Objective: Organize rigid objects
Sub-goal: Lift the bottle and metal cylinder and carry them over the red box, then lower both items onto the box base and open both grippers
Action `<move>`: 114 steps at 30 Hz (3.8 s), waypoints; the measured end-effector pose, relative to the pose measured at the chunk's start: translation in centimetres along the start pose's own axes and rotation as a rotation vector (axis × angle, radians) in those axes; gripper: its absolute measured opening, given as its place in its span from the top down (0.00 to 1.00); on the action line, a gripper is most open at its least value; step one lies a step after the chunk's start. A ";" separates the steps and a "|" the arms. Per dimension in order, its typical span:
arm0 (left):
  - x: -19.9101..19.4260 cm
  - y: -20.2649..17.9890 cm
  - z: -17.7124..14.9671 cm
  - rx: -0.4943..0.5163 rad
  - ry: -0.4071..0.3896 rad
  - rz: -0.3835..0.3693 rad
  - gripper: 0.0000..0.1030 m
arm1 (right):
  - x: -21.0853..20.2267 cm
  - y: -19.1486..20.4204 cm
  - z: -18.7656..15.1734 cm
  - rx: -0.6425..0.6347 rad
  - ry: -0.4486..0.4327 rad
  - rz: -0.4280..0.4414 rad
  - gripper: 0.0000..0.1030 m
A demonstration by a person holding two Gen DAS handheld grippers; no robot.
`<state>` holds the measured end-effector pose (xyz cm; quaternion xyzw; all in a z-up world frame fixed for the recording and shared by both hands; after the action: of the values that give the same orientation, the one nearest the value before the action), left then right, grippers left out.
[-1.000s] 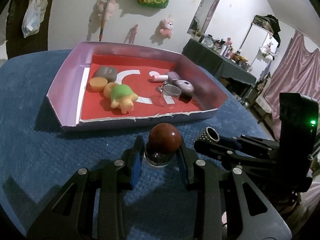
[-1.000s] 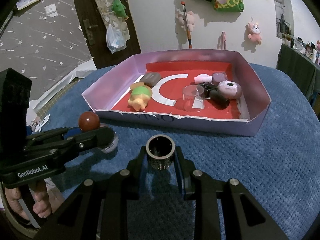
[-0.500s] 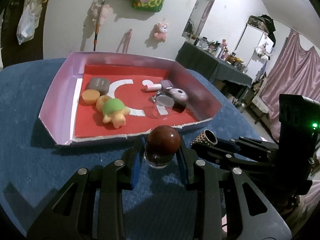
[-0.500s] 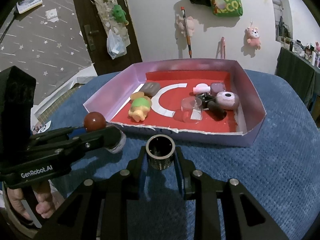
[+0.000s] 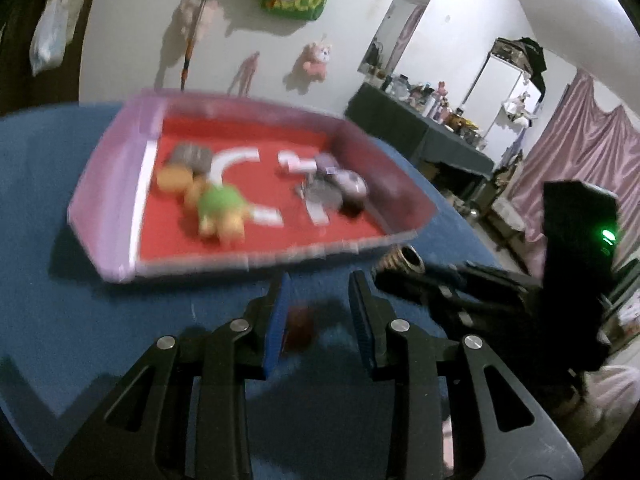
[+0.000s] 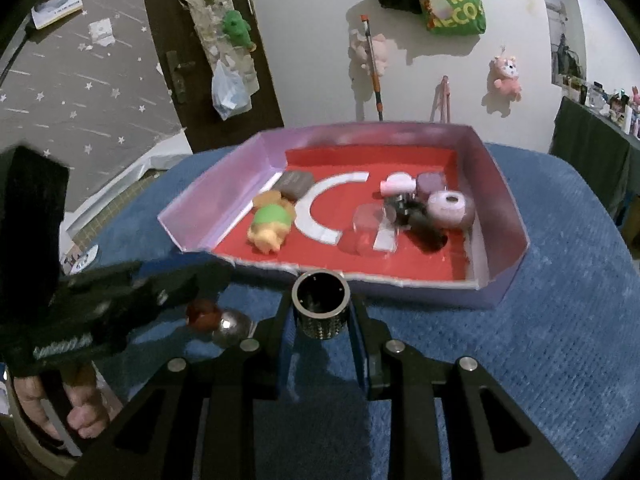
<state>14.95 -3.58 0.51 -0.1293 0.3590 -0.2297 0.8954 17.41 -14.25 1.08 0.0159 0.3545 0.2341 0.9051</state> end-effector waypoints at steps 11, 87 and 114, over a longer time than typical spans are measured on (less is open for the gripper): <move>-0.6 -0.2 -1.0 0.025 -0.044 0.022 0.37 | 2.4 -0.4 -2.5 0.031 0.051 0.004 0.73; 3.5 0.8 6.7 0.049 -0.074 -0.004 0.76 | 2.1 -1.1 5.4 -0.046 -0.006 0.013 0.73; 7.2 5.2 6.0 -0.002 0.003 0.092 0.76 | 8.2 -4.0 3.7 0.029 0.139 -0.005 0.73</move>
<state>25.40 -2.38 -1.55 -0.1133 0.3661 -0.1879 0.9043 26.73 -13.74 -2.10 0.0121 0.4199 0.2272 0.8786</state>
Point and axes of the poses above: each gripper's, at about its wrist camera, not at the fingertips, and x roughly the way its jaws point, y to its left, z to its top, the point moved 8 cm from there along x, roughly the way its jaws point, and after that the axes turned 1 degree about -y, right-handed, at the moved point
